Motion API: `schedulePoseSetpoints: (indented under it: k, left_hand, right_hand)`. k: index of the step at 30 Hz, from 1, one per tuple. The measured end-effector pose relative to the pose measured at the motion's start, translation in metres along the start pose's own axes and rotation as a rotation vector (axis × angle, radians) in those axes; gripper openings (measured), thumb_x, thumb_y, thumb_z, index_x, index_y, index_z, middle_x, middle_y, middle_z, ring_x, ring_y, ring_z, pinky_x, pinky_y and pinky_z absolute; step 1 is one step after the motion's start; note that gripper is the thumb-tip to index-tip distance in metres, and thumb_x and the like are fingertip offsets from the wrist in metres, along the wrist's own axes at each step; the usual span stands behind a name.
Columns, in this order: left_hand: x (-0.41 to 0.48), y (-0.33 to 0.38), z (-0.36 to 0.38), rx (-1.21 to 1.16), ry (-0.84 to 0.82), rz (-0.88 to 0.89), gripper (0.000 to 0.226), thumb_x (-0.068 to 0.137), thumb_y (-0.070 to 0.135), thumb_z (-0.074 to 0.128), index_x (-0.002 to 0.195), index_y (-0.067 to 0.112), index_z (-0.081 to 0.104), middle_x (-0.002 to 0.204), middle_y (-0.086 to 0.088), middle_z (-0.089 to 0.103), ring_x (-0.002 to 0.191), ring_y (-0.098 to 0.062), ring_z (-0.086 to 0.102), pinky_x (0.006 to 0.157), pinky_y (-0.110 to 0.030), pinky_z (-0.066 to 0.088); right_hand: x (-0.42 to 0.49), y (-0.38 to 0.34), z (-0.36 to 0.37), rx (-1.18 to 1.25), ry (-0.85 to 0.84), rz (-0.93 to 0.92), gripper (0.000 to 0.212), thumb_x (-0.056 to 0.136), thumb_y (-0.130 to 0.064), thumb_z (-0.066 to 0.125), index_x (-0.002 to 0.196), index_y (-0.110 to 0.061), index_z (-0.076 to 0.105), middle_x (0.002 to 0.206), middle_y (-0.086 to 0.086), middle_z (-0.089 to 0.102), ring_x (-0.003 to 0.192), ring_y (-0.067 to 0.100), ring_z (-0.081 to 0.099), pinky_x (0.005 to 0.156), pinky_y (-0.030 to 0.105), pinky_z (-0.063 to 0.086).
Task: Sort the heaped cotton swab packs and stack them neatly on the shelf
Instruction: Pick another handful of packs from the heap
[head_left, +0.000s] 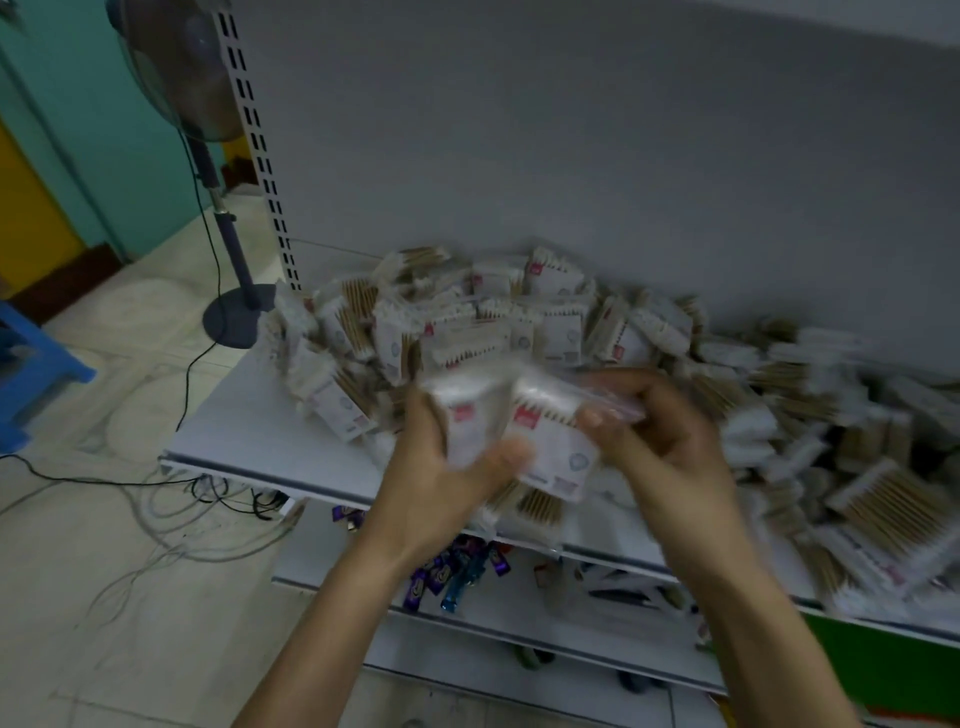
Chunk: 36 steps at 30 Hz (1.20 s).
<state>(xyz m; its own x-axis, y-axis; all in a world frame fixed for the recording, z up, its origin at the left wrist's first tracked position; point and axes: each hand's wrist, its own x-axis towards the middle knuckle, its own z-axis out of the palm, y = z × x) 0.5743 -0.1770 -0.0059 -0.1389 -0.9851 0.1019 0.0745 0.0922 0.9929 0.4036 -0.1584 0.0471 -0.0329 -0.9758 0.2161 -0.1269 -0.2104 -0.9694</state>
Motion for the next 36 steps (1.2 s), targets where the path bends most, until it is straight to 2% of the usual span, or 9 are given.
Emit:
schedulePoseSetpoints:
  k: [3,8,12,15,17,23,28,32,36]
  left_hand:
    - [-0.009,-0.002,0.015,0.025,0.019,-0.021,0.073,0.062,0.046,0.086,0.118,0.015,0.052,0.101,0.003,0.071,0.091,-0.012,0.070,0.074,-0.026,0.055]
    - [-0.015,-0.014,0.001,-0.239,0.177,-0.147,0.062,0.060,0.021,0.082,0.114,0.007,0.056,0.097,-0.004,0.073,0.088,-0.020,0.070,0.067,-0.026,0.056]
    - [-0.021,-0.018,-0.024,-0.483,0.271,-0.227,0.079,0.038,0.030,0.095,0.106,0.012,0.057,0.088,-0.001,0.073,0.081,-0.018,0.070,0.064,-0.027,0.057]
    - [-0.026,-0.017,-0.036,-0.584,0.270,-0.275,0.065,0.048,0.032,0.092,0.102,0.014,0.062,0.085,-0.002,0.072,0.078,-0.018,0.068,0.058,-0.028,0.057]
    - [-0.027,-0.019,-0.039,-0.606,0.257,-0.280,0.085,0.031,0.046,0.094,0.104,0.015,0.063,0.089,-0.003,0.073,0.077,-0.016,0.069,0.058,-0.029,0.057]
    - [-0.026,-0.024,-0.039,-0.592,0.257,-0.234,0.083,0.023,0.047,0.096,0.096,0.015,0.072,0.092,-0.006,0.075,0.079,-0.017,0.072,0.059,-0.026,0.057]
    - [-0.030,-0.023,-0.040,-0.483,0.099,-0.119,0.058,0.029,0.050,0.095,0.078,0.025,0.078,0.082,-0.003,0.074,0.075,-0.017,0.072,0.064,-0.029,0.058]
    - [-0.033,-0.007,-0.041,-0.345,-0.152,-0.073,0.053,0.037,0.056,0.091,0.080,0.030,0.075,0.074,0.001,0.073,0.069,-0.013,0.071,0.061,-0.023,0.056]
    - [-0.031,-0.015,-0.034,-0.307,-0.193,-0.136,0.091,0.041,0.050,0.093,0.114,0.013,0.053,0.087,-0.004,0.073,0.080,-0.020,0.070,0.067,-0.027,0.056]
  right_hand:
    - [-0.005,0.007,0.022,-0.007,0.020,-0.004,0.013,0.084,-0.026,0.061,0.093,-0.017,0.063,0.089,0.000,0.069,0.080,0.013,0.067,0.067,0.023,0.055]
    - [0.003,0.030,0.026,-0.161,0.052,-0.030,0.016,0.092,-0.033,0.057,0.104,-0.027,0.065,0.105,-0.004,0.066,0.096,0.006,0.063,0.081,0.021,0.051]
    - [0.008,0.059,-0.005,-0.831,-0.105,-0.243,0.047,0.082,-0.013,0.056,0.128,-0.021,0.053,0.122,-0.002,0.059,0.112,0.018,0.054,0.090,0.034,0.045]
    - [0.017,0.074,-0.002,-1.218,-0.194,-0.323,0.060,0.062,-0.002,0.073,0.118,-0.018,0.061,0.116,0.003,0.065,0.111,0.027,0.057,0.094,0.032,0.031]
    - [0.022,0.078,0.005,-1.274,-0.147,-0.346,0.056,0.053,0.002,0.077,0.105,-0.017,0.069,0.104,0.003,0.070,0.101,0.027,0.064,0.090,0.029,0.026]
    - [0.023,0.068,-0.003,-1.029,0.016,-0.379,0.040,0.084,-0.005,0.061,0.122,-0.016,0.061,0.109,0.003,0.070,0.092,0.019,0.062,0.094,0.033,0.040]
    - [0.015,0.040,0.006,-0.504,0.148,-0.206,0.019,0.092,-0.020,0.060,0.106,-0.030,0.051,0.094,-0.025,0.057,0.086,-0.014,0.055,0.069,0.003,0.040]
    - [0.013,0.020,0.015,-0.460,-0.128,-0.152,0.026,0.092,-0.030,0.059,0.117,-0.025,0.065,0.112,-0.016,0.066,0.102,-0.007,0.059,0.083,0.010,0.045]
    - [0.009,0.014,0.038,-0.380,-0.316,-0.161,0.028,0.098,-0.029,0.044,0.116,-0.024,0.064,0.105,-0.010,0.066,0.097,0.003,0.061,0.083,0.026,0.050]
